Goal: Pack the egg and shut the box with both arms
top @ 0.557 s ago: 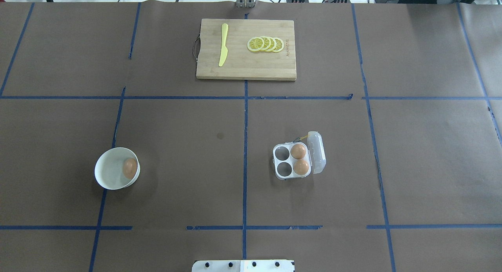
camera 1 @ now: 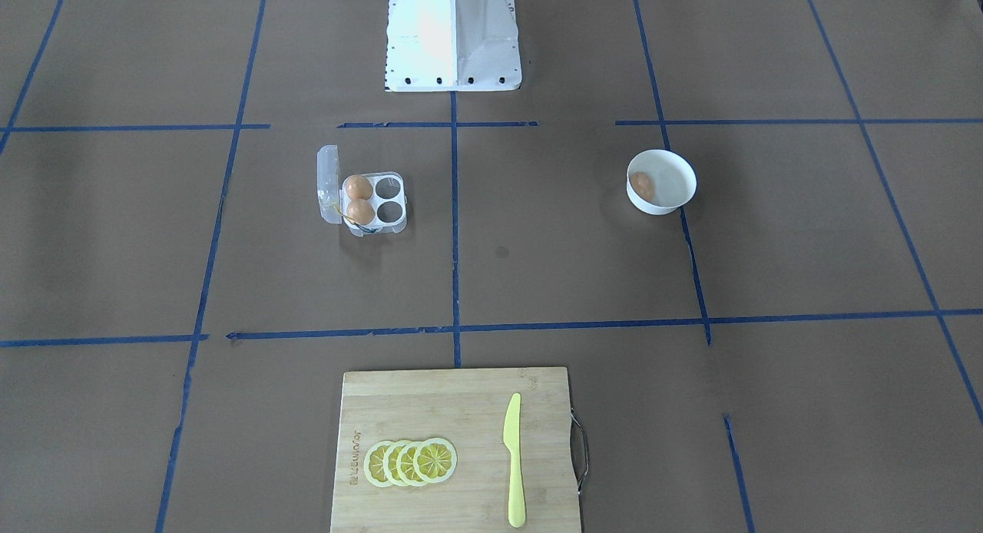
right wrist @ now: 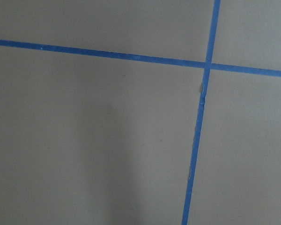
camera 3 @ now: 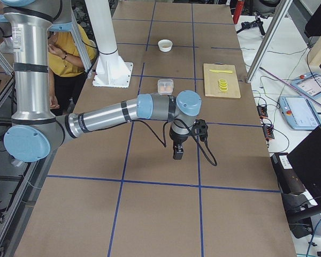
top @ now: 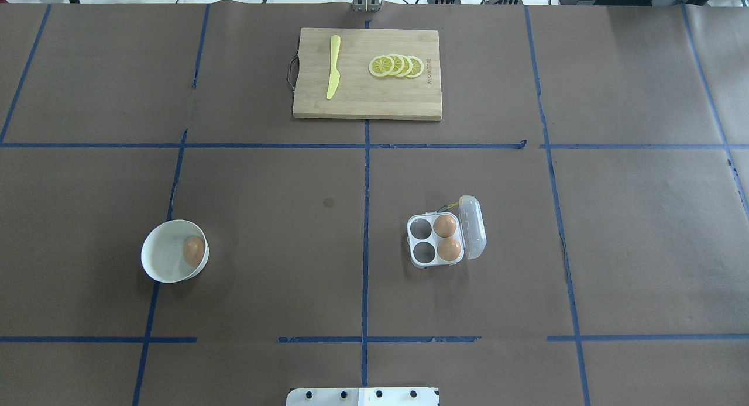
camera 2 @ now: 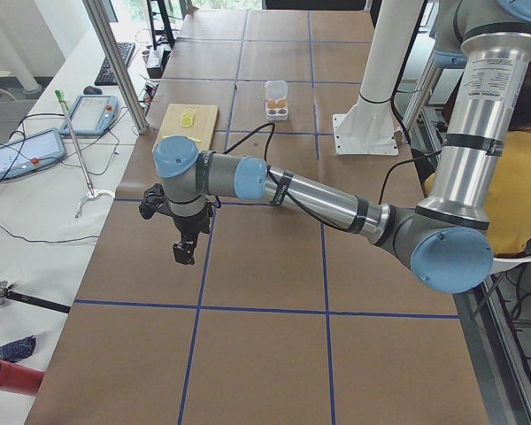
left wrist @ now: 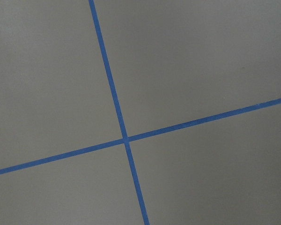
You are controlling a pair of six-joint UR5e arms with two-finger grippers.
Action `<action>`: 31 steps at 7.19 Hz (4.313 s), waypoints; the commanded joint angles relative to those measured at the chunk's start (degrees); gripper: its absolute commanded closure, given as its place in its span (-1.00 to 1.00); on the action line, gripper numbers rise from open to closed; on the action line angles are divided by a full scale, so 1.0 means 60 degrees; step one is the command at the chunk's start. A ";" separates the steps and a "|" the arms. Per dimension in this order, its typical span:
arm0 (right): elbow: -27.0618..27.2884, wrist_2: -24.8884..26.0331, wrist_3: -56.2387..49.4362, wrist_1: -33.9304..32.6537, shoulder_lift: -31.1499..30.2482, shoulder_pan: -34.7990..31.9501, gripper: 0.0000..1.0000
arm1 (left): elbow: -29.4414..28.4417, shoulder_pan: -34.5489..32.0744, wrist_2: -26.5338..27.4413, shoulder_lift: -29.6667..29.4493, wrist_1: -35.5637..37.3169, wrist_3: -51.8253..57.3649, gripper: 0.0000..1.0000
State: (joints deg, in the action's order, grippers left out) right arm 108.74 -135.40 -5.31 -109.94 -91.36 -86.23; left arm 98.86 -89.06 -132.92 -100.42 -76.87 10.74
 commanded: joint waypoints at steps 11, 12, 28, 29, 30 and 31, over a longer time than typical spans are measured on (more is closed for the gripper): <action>0.0422 -0.0256 0.0049 -0.0002 -0.0037 -0.0057 -1.00 | 0.1935 0.4770 -0.1490 0.0785 -0.4429 -0.8482 -0.99; 0.0364 -0.0256 0.0035 0.0012 -0.0008 -0.0057 -1.00 | 0.2052 0.5476 -0.1243 0.0756 -0.4618 -1.0079 -0.92; -0.0179 -0.0256 0.0035 0.0628 0.0094 -0.0042 -1.00 | 0.0150 0.7987 -0.0186 0.0214 -0.6392 -1.1926 -0.21; -0.0179 -0.0241 0.0035 0.0642 0.0094 -0.0042 -1.00 | 0.0135 0.8031 -0.0186 0.0214 -0.6451 -1.1926 -0.21; -0.0208 -0.0241 0.0035 0.0628 0.0094 -0.0042 -1.00 | 0.0135 0.8032 -0.0186 0.0127 -0.6451 -1.1941 -0.21; -0.0208 -0.0256 0.0035 0.0628 0.0094 -0.0042 -1.00 | 0.0135 0.8032 -0.0186 0.0053 -0.6437 -1.1955 -0.22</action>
State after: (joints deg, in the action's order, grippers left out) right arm 107.55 -136.87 -5.10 -106.15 -90.79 -86.49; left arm 99.71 -40.92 -134.03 -99.59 -115.50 -60.90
